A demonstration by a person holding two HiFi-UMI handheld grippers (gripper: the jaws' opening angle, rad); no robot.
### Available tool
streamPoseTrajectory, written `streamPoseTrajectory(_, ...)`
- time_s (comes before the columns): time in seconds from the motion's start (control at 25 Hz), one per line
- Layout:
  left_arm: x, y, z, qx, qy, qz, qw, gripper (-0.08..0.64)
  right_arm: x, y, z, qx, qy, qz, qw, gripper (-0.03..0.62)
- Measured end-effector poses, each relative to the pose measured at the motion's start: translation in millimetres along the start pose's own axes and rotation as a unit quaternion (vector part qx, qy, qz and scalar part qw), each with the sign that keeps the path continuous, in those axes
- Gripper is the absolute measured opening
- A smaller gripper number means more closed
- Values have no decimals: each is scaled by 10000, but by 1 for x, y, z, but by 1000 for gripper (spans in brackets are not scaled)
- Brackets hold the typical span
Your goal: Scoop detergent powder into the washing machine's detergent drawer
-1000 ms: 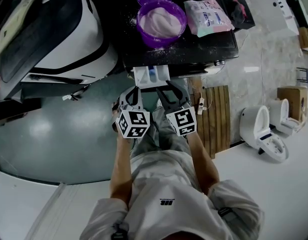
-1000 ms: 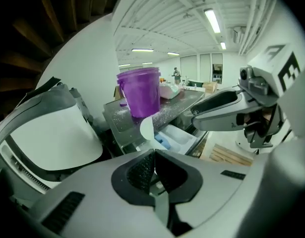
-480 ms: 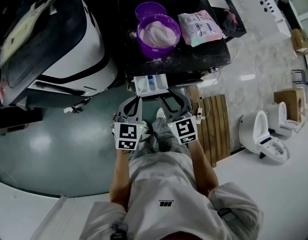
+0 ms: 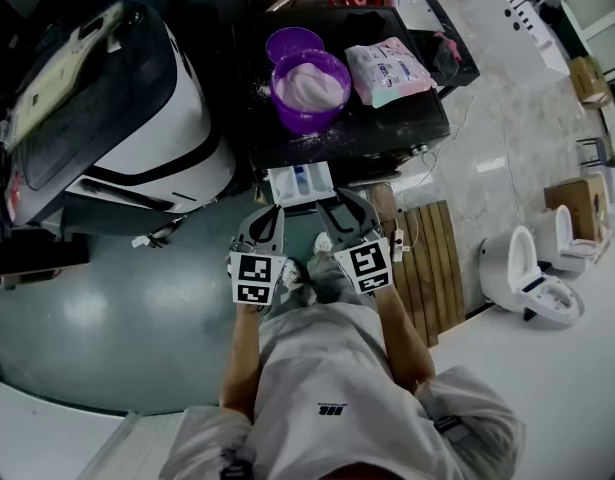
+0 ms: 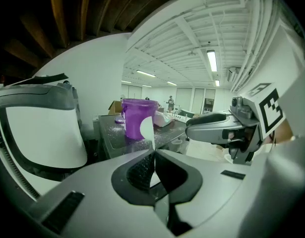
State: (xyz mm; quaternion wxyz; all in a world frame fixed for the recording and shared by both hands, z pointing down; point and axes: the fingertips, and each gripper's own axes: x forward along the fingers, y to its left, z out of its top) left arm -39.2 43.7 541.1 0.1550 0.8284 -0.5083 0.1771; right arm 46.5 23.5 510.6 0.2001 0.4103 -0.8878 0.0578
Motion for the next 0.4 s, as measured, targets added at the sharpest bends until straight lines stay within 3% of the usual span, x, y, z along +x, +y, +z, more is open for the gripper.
streamPoseTrajectory(0.4,-5,2,10,52,-155,-81,9998,15,-5,0,0,-26,58,-196,9998,149)
